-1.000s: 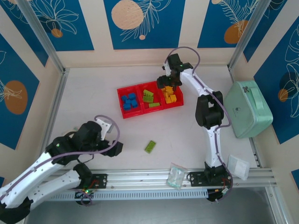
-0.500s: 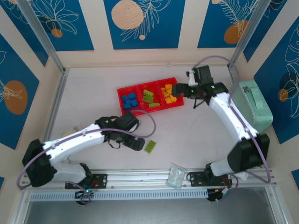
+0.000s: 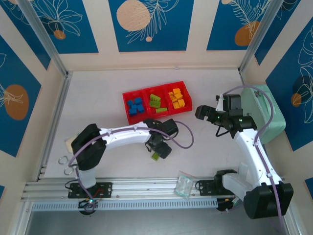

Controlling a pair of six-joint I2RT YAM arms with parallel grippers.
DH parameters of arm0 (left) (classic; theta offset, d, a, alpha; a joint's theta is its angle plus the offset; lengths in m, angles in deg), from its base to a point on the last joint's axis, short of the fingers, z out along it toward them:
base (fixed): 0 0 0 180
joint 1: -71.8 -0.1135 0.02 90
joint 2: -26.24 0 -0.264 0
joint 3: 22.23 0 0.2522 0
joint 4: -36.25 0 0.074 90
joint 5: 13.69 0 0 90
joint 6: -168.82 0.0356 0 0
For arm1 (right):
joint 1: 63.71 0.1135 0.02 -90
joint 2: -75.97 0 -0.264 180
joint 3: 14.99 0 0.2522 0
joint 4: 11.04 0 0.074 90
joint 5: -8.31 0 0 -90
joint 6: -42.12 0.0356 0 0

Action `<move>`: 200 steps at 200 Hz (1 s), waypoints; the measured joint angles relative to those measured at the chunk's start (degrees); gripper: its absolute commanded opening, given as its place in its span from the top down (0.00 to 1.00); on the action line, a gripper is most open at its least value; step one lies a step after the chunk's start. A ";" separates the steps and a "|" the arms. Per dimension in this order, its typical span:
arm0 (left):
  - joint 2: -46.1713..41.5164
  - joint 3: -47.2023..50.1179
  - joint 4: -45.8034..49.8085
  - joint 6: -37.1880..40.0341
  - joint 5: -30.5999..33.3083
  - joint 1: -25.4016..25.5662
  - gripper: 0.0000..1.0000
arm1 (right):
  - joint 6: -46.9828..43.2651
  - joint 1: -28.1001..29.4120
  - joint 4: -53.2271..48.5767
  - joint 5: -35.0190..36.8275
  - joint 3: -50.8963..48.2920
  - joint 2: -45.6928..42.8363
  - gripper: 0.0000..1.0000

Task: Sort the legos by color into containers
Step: Pick up the lego from the middle-left of the table, then place the lego in the container.

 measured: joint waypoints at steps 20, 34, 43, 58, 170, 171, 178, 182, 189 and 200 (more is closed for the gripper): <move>1.88 -0.13 0.76 0.00 0.52 0.00 0.22 | -0.02 -0.52 0.11 -1.09 -0.11 -0.59 0.01; 3.50 -0.48 0.98 -0.35 0.63 0.00 0.27 | -0.02 -0.72 0.09 -1.64 -0.11 -0.63 0.01; 4.68 -0.70 0.90 -0.59 0.55 0.00 0.29 | -0.02 -0.72 0.11 -1.92 -0.11 -0.63 0.01; 5.92 -0.74 0.87 -0.59 0.17 0.00 0.33 | -0.02 -0.72 0.17 -2.38 -0.11 -0.63 0.01; 5.49 -1.57 -1.25 -1.90 4.24 -1.79 0.65 | 1.53 -1.36 0.48 -2.16 -1.79 -4.00 0.01; 5.42 -1.64 -1.25 -1.90 4.35 -1.88 0.65 | 1.53 -1.40 0.48 -2.16 -1.81 -4.11 0.01; 4.83 -2.47 -1.36 -1.86 5.44 -2.89 0.65 | 1.75 -1.46 0.44 -2.16 -1.81 -4.44 0.01; 4.50 -2.99 -1.46 -1.84 5.86 -3.45 0.66 | 1.92 -1.46 0.48 -2.16 -1.81 -4.55 0.01; 3.85 -4.09 -2.05 -1.49 6.54 -4.79 0.66 | 2.10 -1.46 0.48 -2.16 -1.81 -4.70 0.01; 2.97 -6.36 -2.82 -0.98 7.10 -7.32 0.67 | 2.38 -1.46 0.44 -2.21 -1.86 -4.98 0.01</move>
